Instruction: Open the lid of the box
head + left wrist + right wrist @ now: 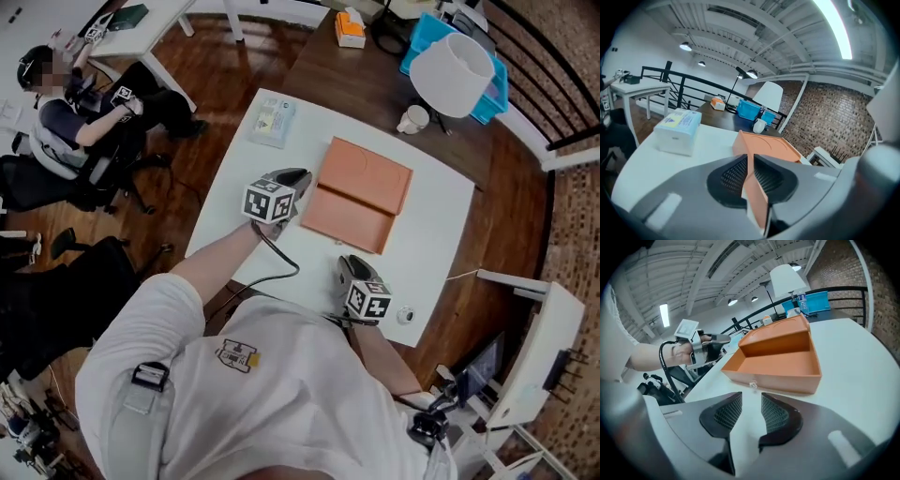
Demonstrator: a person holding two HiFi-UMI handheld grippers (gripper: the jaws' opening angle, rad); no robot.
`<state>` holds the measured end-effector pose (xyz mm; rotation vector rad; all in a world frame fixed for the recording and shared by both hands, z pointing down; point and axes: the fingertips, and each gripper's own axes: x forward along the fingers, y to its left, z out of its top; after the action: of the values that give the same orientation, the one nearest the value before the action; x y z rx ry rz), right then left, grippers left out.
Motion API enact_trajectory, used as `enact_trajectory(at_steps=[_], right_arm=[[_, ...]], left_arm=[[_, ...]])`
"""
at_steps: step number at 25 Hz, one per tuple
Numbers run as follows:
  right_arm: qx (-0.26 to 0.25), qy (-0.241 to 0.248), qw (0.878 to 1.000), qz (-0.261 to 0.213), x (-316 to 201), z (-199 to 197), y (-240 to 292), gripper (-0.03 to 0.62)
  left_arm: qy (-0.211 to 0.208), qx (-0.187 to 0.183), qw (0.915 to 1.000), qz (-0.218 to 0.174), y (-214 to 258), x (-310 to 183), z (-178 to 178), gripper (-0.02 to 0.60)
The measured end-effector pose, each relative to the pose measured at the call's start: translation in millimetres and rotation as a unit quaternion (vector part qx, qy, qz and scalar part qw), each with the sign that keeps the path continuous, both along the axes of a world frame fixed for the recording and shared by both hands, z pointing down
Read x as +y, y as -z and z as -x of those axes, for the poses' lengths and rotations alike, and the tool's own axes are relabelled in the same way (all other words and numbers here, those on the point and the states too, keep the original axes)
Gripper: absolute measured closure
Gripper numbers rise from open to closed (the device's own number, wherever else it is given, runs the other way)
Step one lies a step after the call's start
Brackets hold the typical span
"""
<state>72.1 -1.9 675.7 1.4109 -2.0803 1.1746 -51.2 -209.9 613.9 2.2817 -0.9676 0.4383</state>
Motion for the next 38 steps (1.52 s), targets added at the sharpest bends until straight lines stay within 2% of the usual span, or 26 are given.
enact_trajectory(at_steps=[3,5,8,12,15,19,38], right_arm=[[0.011,0.01,0.999,-0.03,17.5,-10.8,5.1,0.543],[0.029,0.022,0.999,-0.04,30.3,-20.3,2.5,0.578],[0.043,0.027,0.998,-0.041,49.8,-37.5,-2.4,0.594],[0.041,0.011,0.998,-0.037,64.5,-51.3,-13.0,0.594],[0.043,0.011,0.999,-0.031,69.7,-54.2,-20.3,0.595],[0.042,0.016,0.998,-0.035,69.4,-52.2,-19.7,0.595],[0.036,0.022,0.998,-0.054,66.3,-46.3,-8.4,0.597]], left_arm=[[-0.004,0.015,0.9996,0.024,-4.4,63.6,27.6,0.581],[-0.02,0.023,0.9988,0.039,-14.8,111.4,32.3,0.581],[-0.061,0.018,0.9961,0.06,-38.0,178.3,13.7,0.581],[-0.112,0.009,0.9902,0.083,-68.8,229.5,-16.1,0.581],[-0.128,0.007,0.9881,0.086,-75.2,234.9,-25.0,0.583],[-0.122,0.009,0.9877,0.097,-74.2,233.9,-23.7,0.583],[-0.131,0.0,0.9874,0.089,-76.3,234.9,-27.4,0.583]])
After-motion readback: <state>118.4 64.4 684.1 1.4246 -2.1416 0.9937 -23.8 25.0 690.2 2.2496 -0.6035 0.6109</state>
